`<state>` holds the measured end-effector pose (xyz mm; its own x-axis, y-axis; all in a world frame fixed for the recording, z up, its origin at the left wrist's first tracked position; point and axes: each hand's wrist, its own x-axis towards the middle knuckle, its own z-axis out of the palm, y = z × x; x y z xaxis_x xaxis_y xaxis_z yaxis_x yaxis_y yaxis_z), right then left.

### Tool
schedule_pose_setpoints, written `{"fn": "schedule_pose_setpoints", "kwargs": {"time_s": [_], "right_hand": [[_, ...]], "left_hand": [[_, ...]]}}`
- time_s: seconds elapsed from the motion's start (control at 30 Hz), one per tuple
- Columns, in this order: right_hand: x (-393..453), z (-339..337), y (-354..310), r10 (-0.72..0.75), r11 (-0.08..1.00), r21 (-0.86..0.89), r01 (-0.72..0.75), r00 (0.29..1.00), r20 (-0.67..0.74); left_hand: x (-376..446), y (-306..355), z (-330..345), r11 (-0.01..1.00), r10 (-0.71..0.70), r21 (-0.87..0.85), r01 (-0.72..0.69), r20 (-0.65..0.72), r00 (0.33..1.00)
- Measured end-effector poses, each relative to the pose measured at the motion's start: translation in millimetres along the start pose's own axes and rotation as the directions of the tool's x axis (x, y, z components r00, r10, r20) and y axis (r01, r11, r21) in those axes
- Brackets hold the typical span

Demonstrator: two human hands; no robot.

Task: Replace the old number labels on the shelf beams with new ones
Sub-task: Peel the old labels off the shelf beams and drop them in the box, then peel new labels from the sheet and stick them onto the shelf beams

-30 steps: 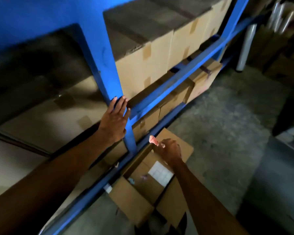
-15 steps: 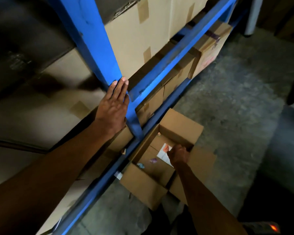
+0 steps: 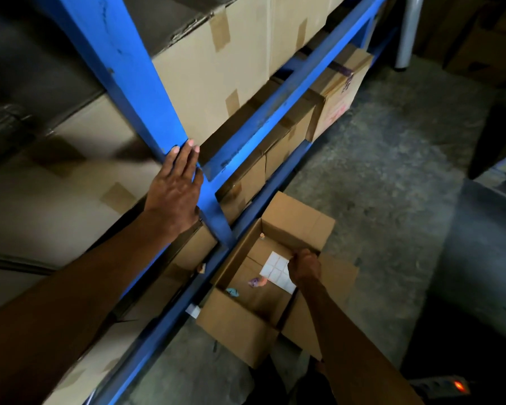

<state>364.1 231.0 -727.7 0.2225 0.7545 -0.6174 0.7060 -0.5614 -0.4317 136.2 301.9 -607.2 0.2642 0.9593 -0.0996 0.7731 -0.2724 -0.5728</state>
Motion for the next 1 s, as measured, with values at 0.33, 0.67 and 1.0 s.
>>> {"fn": "schedule_pose_setpoints", "kwargs": {"time_s": [0.33, 0.67, 1.0], "right_hand": [[-6.7, -27.2, 23.2, -0.111, 0.994, 0.018, 0.112, 0.993, -0.049], [-76.9, -222.7, 96.7, -0.080, 0.988, 0.081, 0.128, 0.897, -0.434], [-176.6, -353.9, 311.3, 0.245, 0.969, 0.190, -0.155, 0.668, -0.702]], "left_hand": [[-8.8, 29.8, -30.6, 0.957, 0.105, -0.288, -0.035, 0.233, 0.967], [22.4, 172.2, -187.0, 0.743, 0.392, -0.523, -0.418, -0.165, 0.905], [-15.4, 380.9, -365.1, 0.305, 0.570, -0.615, -0.727, -0.493, 0.657]]}}
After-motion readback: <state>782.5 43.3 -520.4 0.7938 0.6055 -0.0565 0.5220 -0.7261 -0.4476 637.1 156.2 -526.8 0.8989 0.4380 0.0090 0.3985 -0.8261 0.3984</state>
